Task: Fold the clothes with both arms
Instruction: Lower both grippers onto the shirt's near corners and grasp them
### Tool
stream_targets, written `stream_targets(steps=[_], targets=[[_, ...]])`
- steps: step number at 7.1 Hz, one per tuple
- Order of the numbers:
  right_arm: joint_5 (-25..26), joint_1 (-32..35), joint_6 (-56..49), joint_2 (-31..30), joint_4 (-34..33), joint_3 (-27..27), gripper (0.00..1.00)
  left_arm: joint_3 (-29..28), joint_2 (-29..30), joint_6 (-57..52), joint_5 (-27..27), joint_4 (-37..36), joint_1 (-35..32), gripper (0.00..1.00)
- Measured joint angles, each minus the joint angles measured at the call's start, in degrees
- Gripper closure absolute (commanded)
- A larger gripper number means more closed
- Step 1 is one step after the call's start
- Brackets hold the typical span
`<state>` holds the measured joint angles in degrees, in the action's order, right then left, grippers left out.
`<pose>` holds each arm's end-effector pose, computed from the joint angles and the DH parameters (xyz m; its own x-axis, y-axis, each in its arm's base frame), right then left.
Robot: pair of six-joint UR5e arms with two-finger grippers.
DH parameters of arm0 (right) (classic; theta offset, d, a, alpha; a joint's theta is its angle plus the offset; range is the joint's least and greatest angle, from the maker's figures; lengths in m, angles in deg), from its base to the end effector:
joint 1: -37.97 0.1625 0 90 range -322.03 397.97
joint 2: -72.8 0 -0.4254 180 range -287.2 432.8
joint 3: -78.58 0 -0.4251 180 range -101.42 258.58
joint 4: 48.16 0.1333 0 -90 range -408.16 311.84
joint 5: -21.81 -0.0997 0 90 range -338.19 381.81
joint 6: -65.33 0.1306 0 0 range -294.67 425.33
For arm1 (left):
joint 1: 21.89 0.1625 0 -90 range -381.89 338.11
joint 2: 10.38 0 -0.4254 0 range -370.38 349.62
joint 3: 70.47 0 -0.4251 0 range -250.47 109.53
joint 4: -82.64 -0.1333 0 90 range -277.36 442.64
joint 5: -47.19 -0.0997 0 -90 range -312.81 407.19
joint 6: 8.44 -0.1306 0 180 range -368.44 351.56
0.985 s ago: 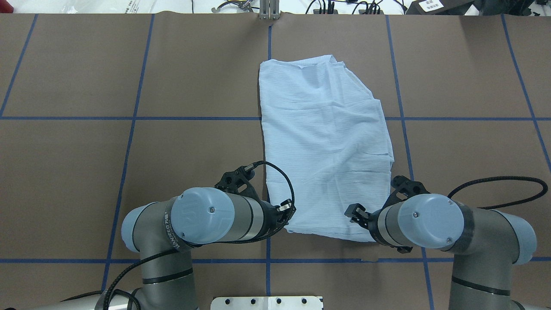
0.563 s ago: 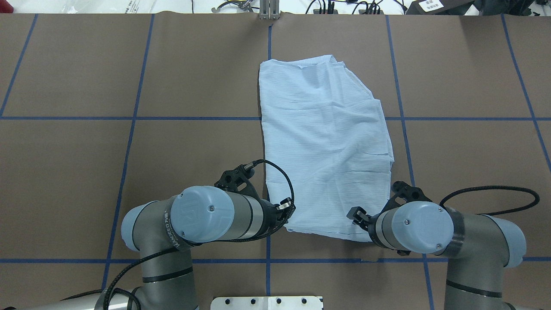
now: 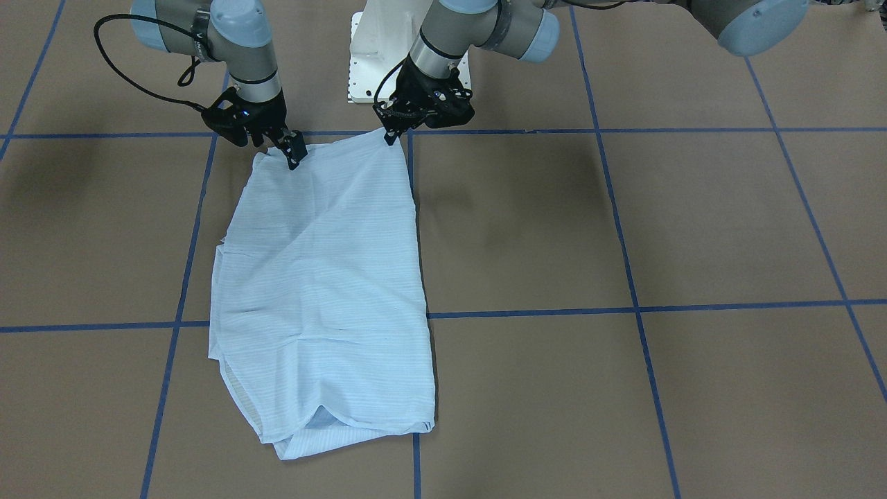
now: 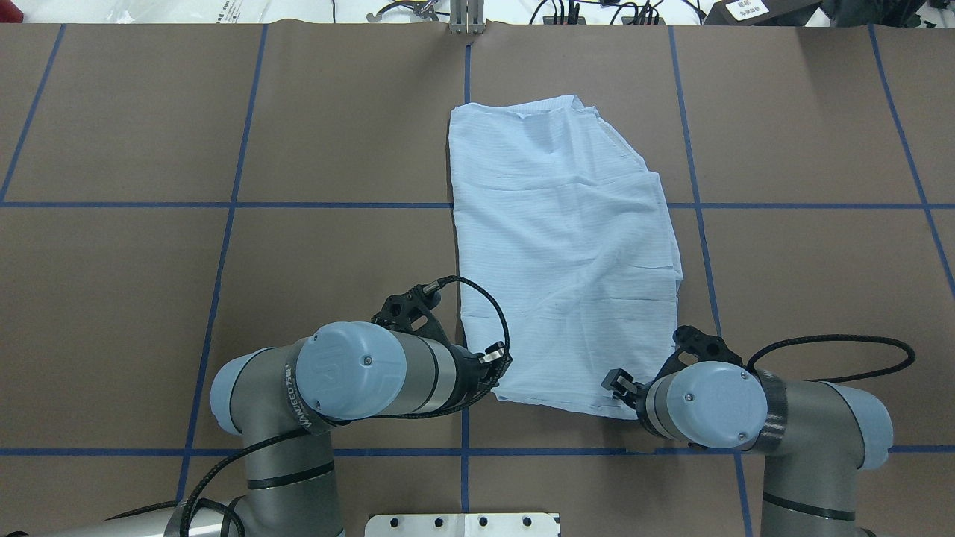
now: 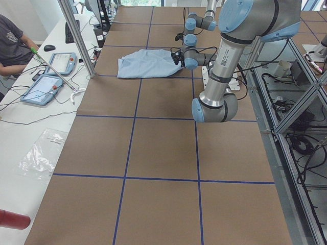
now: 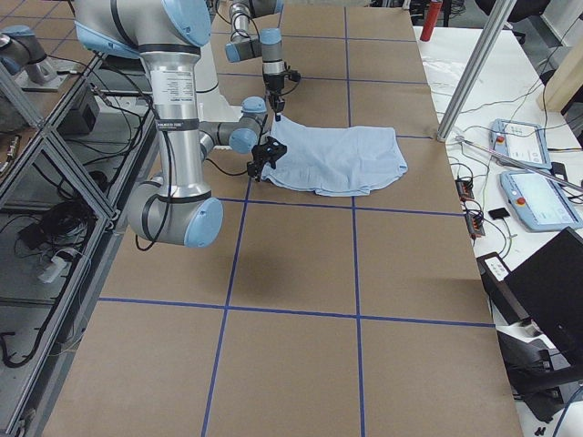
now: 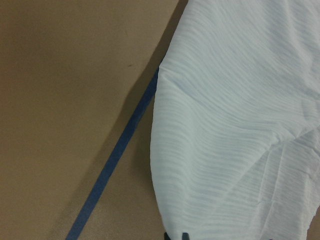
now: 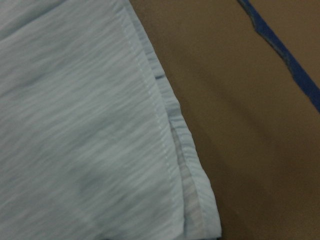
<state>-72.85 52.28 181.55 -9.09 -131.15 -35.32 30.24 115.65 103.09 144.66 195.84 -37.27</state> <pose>-0.5316 -0.2622 0.3967 0.5884 0.6046 0.5369 -0.5092 0.7929 -0.3348 0.6416 -0.2971 0.1477 0.2543 -0.4474 -0.8574 0.2565 0.8860 -0.3862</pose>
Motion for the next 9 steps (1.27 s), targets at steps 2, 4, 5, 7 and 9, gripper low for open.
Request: stream_targets(steps=[2, 4, 5, 7, 9], targets=[[-0.1, -0.1, 0.1, 0.2, 0.0, -0.1, 0.61, -0.2, 0.0, -0.3, 0.0, 0.0, -0.2, 1.0], [-0.4, -0.1, 0.0, 0.3, 0.0, -0.5, 0.9, -0.5, 0.0, -1.1, -0.1, 0.0, -0.4, 1.0], [-0.6, -0.1, -0.1, 0.4, 0.0, -0.8, 0.92, -0.5, 0.0, -1.2, -0.1, 0.0, -0.5, 1.0], [-0.6, -0.1, -0.1, 0.4, 0.0, -1.1, 1.0, -0.6, 0.0, -1.3, -0.1, 0.0, -0.6, 1.0], [-0.8, -0.1, -0.2, 0.7, -0.1, -1.3, 1.0, -0.6, 0.0, -1.8, -0.1, 0.0, -0.8, 1.0]])
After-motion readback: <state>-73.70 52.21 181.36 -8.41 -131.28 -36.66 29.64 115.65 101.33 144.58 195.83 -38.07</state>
